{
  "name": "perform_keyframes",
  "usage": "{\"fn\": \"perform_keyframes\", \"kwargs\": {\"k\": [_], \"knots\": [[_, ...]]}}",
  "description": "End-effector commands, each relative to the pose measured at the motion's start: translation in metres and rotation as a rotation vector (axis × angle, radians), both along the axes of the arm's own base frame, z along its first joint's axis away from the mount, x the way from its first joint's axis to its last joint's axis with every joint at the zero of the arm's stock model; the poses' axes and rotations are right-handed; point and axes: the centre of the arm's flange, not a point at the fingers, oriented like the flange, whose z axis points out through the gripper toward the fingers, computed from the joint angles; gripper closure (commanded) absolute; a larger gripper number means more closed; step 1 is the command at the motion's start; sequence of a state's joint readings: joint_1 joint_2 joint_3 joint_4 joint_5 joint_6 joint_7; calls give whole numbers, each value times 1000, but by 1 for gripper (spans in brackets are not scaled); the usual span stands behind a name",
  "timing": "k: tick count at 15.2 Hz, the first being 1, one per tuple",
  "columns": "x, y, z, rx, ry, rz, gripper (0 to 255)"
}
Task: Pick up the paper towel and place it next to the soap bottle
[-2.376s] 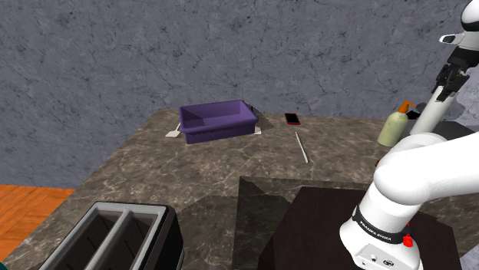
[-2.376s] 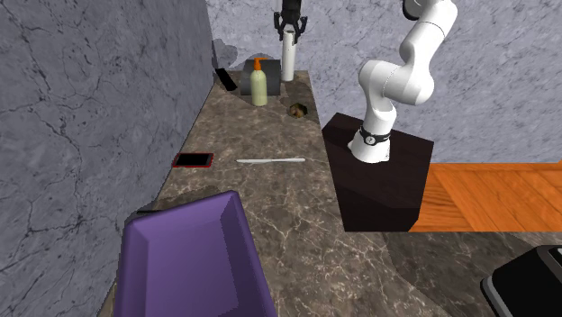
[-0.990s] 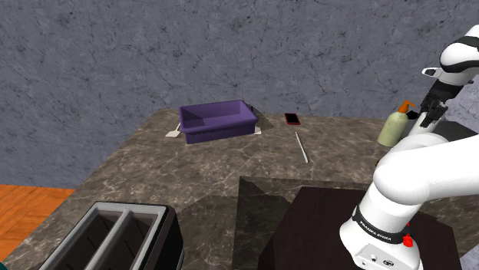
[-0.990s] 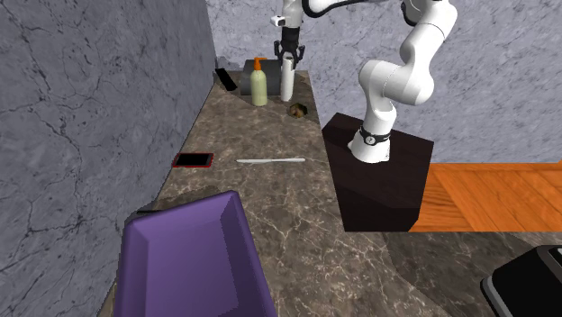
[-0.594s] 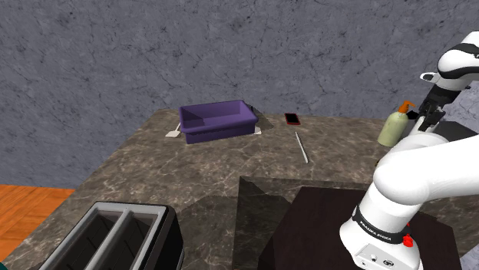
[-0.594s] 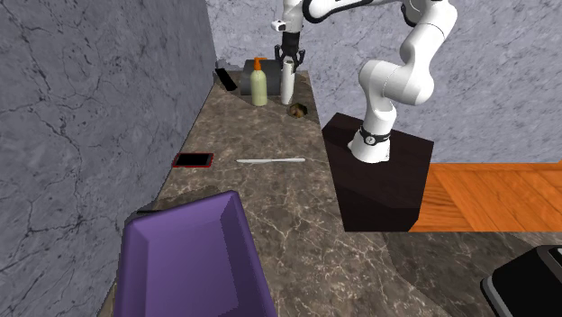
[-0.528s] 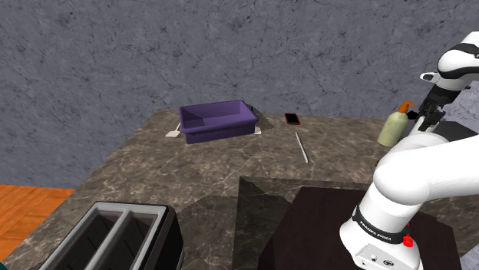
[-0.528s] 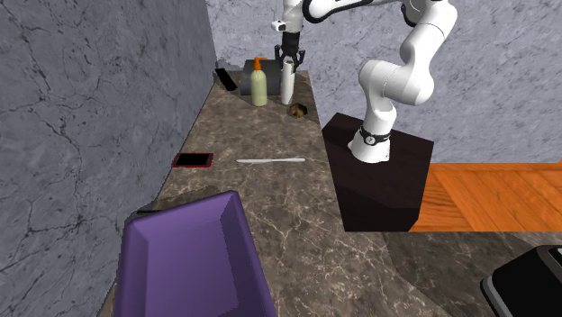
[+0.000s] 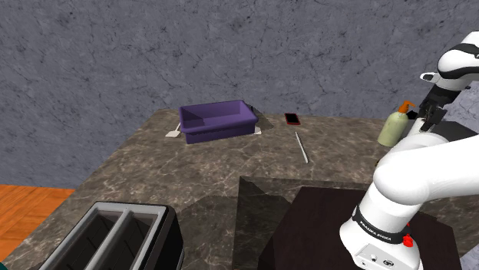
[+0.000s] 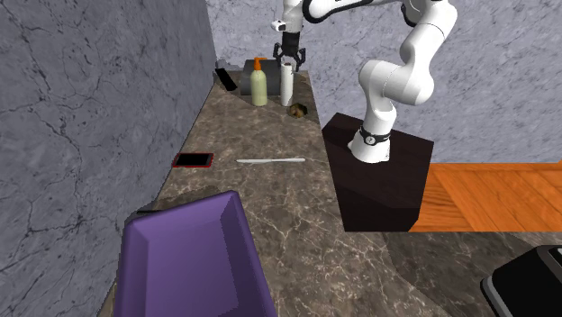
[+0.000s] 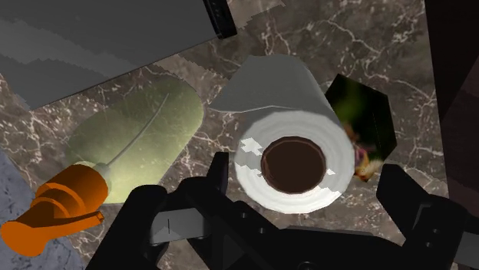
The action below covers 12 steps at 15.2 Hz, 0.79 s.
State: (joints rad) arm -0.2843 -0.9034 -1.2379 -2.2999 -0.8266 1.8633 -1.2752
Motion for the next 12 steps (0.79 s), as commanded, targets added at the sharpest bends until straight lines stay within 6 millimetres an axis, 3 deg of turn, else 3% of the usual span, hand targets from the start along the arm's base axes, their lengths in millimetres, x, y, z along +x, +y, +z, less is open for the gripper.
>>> {"fn": "perform_keyframes", "kwargs": {"k": [1, 5, 12], "knots": [[0, 0, 0, 0, 0, 0, 0], [-3, 2, 50, 0, 0, 0, 0], [-3, 2, 50, 0, 0, 0, 0]]}}
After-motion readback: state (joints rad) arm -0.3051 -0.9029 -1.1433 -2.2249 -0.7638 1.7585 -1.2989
